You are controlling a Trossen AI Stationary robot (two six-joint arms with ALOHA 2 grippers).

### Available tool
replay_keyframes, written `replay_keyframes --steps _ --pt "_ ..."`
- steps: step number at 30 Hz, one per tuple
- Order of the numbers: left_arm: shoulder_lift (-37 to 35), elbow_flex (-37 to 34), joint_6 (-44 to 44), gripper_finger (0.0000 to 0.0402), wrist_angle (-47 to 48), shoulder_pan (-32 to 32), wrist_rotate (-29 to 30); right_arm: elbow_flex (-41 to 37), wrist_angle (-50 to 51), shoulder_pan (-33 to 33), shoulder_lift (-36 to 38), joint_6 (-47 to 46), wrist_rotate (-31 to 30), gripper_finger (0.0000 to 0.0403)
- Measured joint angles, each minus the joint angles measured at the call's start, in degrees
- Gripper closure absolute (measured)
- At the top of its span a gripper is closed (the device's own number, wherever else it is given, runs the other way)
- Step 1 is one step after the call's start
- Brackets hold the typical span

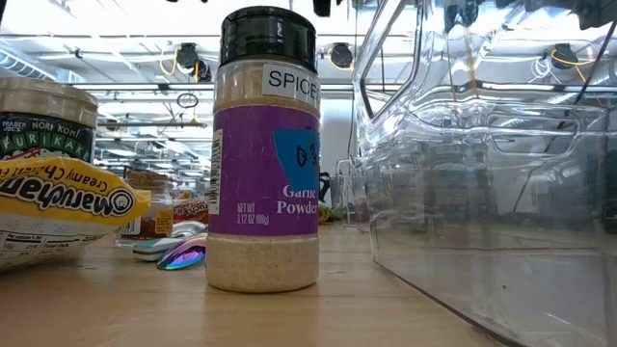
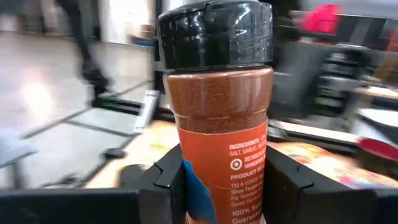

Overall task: Pick & Place Food Item
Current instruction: Put the orange seasoning bottle into the middle transparent bin

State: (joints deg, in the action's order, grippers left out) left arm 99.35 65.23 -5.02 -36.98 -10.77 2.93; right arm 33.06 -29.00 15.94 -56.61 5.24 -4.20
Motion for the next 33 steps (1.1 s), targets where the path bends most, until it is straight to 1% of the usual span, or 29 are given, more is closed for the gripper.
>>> replay_keyframes --steps 3,10,13,25,28,33 --pt "0.13 -0.02 0.65 0.0119 0.59 0.09 -0.73 0.02 2.30 0.12 0.64 0.32 -2.20 0.0274" --pt "0.09 -0.04 0.71 0.0119 1.32 0.04 -0.64 0.02 2.37 0.13 0.97 0.39 -2.22 0.0269" --pt "0.09 -0.05 1.36 0.0118 1.41 0.10 0.95 0.02 2.34 0.13 0.97 0.39 -2.17 0.0271" --pt "0.09 -0.11 2.42 0.0065 2.22 0.21 1.60 0.02 2.37 0.15 0.95 0.43 -2.06 0.0271" --pt "0.27 -0.11 0.79 0.0059 2.39 0.21 1.41 0.02 2.42 0.15 0.75 0.45 -2.05 0.0271" --pt "0.44 -0.15 -0.25 0.0060 2.38 0.18 3.43 0.02 2.32 0.15 0.75 0.50 -2.06 0.0271"
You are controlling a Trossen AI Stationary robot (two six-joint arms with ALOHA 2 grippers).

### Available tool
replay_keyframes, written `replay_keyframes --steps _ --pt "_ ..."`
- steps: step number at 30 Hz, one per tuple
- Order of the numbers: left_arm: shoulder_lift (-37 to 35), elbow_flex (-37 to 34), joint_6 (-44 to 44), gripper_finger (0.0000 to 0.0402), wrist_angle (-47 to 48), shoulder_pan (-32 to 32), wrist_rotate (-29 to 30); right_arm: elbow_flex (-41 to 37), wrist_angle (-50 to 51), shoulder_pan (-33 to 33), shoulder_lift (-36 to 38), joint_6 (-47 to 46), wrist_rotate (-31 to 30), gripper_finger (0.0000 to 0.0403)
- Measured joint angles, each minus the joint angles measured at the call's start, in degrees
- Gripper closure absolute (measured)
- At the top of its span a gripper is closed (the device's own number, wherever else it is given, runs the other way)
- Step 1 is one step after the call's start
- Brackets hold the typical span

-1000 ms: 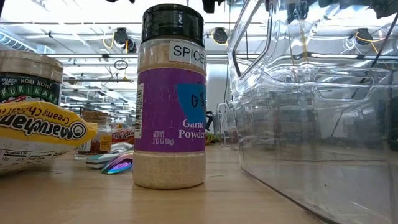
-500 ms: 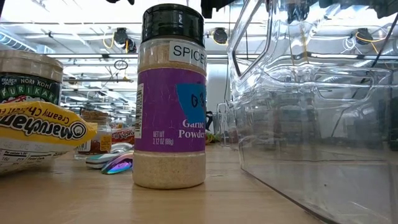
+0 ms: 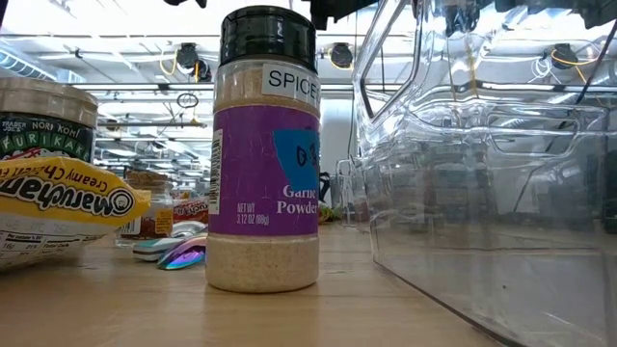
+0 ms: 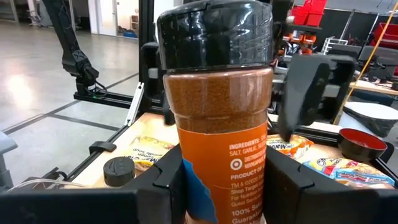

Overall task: Pick & Place Food Item
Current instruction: Put the orange seasoning bottle into the middle transparent bin

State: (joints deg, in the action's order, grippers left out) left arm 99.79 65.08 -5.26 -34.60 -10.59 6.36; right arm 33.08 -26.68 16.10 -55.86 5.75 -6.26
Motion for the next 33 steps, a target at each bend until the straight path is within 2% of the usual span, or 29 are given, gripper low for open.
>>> replay_keyframes --steps 7,15,24,28,33 --pt "0.00 0.00 0.71 0.0064 -0.97 -0.02 0.23 -0.03 -4.26 0.00 -3.13 -0.02 -2.71 0.0271" --pt "0.00 0.00 -0.22 0.0076 -1.68 0.02 0.24 -0.02 -16.45 -0.02 -9.88 2.66 -2.87 0.0271" --pt "0.00 0.00 0.74 0.0101 -1.95 0.67 0.11 0.02 -20.58 -0.12 -13.34 2.90 -2.79 0.0270" --pt "0.02 -0.02 0.90 0.0125 -2.37 0.83 0.12 0.02 -20.41 -1.05 -13.62 2.70 -2.74 0.0270" --pt "0.04 -0.06 0.25 0.0182 -2.57 0.83 0.84 0.04 -19.05 -2.04 -13.51 1.96 -2.79 0.0270"
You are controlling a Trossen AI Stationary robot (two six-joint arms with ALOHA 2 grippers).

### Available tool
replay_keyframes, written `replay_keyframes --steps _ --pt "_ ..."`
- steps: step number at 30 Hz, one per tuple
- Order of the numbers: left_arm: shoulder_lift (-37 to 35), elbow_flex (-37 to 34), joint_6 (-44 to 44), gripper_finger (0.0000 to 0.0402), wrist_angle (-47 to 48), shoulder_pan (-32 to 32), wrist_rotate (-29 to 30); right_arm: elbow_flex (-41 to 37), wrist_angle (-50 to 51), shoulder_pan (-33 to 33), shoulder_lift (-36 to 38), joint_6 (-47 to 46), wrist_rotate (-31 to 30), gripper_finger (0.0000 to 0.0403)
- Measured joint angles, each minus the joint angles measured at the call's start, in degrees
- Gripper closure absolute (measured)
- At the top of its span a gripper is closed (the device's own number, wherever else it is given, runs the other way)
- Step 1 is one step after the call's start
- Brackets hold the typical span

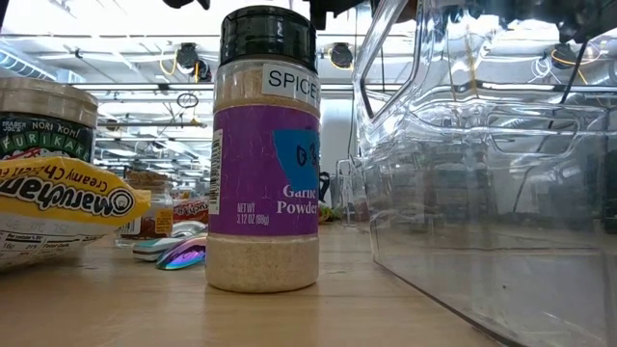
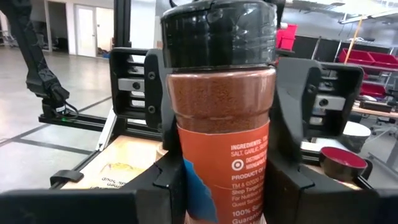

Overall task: Pick & Place Food Item
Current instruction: Put the orange seasoning bottle into the middle transparent bin

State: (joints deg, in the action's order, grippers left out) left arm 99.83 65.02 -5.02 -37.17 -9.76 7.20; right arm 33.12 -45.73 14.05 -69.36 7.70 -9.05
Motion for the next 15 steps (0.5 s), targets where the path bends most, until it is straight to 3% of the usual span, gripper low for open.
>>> replay_keyframes --steps 8,15 --pt "-0.20 -0.05 -1.35 0.0269 1.32 -0.92 3.22 0.19 10.01 -0.18 3.42 -0.81 0.13 0.0224" --pt "-1.76 0.16 -2.03 0.0264 1.74 -1.76 3.61 -0.11 28.89 -0.01 16.41 -5.40 0.09 0.0170"
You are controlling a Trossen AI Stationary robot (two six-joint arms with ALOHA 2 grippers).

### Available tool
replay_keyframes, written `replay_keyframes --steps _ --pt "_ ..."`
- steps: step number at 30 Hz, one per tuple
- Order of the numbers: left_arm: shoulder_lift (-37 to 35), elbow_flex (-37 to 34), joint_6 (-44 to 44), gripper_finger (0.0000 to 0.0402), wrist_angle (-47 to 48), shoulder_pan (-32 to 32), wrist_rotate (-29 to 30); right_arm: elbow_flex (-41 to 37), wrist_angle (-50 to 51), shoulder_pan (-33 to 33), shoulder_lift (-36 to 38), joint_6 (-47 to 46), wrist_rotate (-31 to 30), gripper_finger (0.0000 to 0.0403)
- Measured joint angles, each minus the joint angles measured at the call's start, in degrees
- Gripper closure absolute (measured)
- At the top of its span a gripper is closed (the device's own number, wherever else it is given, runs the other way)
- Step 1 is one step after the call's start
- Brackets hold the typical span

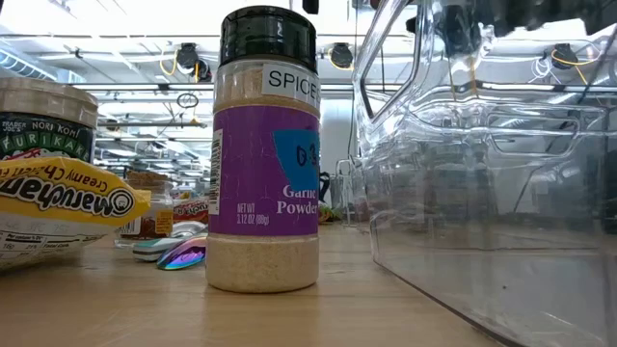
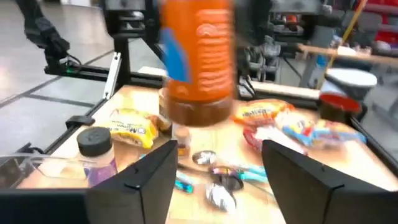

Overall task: Pick & Place Food Item
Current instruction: Put the orange seasoning bottle into the middle transparent bin

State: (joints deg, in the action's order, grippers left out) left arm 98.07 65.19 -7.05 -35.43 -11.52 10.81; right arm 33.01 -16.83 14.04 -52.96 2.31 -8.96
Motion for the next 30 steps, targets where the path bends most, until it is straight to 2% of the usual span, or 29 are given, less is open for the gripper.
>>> replay_keyframes --steps 4,8,13,21,30 --pt "0.21 -0.05 0.29 0.0260 2.55 0.41 1.80 0.02 6.03 0.01 6.18 -3.87 -0.02 0.0158" --pt "0.82 -0.04 2.13 0.0266 3.63 0.59 1.14 0.06 4.66 0.94 7.84 -3.93 -0.30 0.0157" --pt "3.21 -0.07 4.36 0.0267 3.93 1.79 0.66 0.05 3.02 3.86 5.41 -2.52 -1.02 0.0151" --pt "5.75 0.34 7.80 0.0267 4.04 4.10 -5.24 0.04 -1.74 6.49 3.18 3.78 -10.93 0.0142" --pt "5.80 0.91 7.26 0.0267 6.89 4.06 -6.31 0.07 -3.58 6.71 -0.79 2.75 -12.12 0.0123"
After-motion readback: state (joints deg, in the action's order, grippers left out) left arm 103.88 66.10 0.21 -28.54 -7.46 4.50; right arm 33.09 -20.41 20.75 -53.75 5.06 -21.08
